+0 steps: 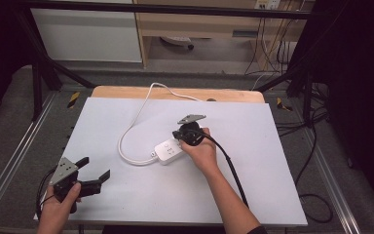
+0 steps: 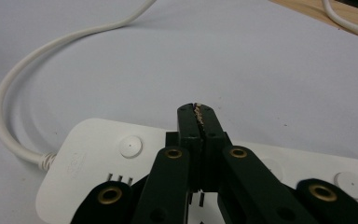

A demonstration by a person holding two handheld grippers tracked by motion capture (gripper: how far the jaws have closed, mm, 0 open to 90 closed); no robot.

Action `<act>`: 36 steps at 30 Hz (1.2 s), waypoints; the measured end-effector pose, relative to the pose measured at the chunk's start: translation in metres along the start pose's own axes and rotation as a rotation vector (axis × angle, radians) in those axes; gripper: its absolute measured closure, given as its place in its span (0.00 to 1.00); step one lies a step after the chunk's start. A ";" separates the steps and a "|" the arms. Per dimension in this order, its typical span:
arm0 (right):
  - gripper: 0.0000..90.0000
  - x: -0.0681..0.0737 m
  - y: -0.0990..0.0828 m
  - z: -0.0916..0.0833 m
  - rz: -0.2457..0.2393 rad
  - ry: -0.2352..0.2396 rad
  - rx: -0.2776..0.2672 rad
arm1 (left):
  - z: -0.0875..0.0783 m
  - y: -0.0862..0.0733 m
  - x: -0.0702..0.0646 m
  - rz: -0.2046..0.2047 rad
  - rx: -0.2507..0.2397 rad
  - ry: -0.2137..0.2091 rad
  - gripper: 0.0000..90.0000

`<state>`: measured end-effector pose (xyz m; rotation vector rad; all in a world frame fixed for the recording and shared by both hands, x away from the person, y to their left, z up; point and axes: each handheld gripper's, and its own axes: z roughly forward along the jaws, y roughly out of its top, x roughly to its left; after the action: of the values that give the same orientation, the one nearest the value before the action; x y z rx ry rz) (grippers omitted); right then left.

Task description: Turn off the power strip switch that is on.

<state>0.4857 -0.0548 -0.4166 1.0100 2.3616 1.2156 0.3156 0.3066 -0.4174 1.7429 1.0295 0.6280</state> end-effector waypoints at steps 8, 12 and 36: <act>1.00 0.000 0.000 -0.003 0.009 0.001 -0.007 | 0.000 0.000 0.000 0.002 0.004 -0.001 0.07; 0.99 -0.001 0.000 -0.005 0.024 0.000 -0.015 | 0.000 0.000 0.000 0.001 0.003 0.002 0.07; 0.72 -0.009 -0.002 -0.032 0.112 -0.009 -0.078 | 0.000 0.000 0.001 -0.001 0.004 0.004 0.07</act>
<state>0.4735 -0.0808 -0.3996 1.1332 2.2589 1.3295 0.3159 0.3073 -0.4179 1.7454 1.0355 0.6295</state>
